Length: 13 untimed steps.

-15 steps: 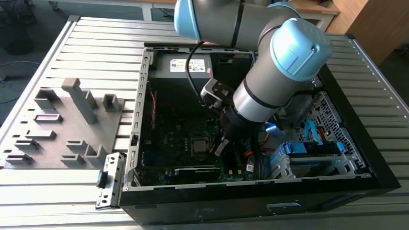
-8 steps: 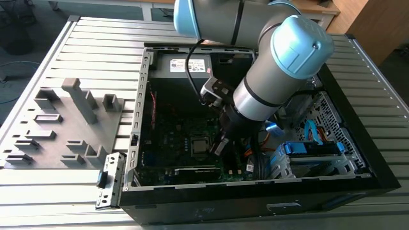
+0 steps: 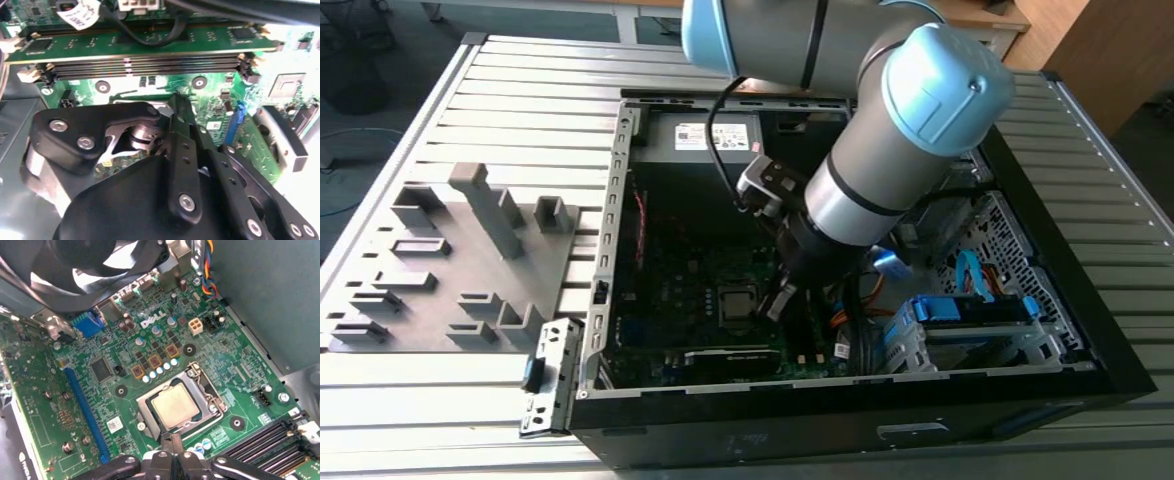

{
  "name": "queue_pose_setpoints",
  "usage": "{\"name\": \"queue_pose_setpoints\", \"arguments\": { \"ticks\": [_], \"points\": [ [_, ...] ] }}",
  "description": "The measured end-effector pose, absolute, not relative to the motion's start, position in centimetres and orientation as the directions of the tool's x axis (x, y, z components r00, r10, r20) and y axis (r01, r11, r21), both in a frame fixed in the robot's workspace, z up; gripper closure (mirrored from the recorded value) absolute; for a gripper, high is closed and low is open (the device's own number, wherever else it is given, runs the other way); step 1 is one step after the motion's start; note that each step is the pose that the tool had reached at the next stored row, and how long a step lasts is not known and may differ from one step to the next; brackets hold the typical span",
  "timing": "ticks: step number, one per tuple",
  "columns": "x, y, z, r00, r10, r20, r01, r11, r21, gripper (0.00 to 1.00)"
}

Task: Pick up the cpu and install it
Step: 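Install the first cpu locking lever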

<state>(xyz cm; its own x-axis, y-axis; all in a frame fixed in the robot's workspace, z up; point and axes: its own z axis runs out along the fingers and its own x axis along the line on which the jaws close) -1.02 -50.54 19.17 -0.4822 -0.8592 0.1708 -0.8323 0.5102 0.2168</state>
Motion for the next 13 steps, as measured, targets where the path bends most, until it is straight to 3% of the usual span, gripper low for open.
{"name": "queue_pose_setpoints", "arguments": {
  "ticks": [13],
  "points": [
    [-1.59, -50.54, 19.17, -0.484, -0.857, 0.177, -0.834, 0.513, 0.205, 0.89]
  ]
}}
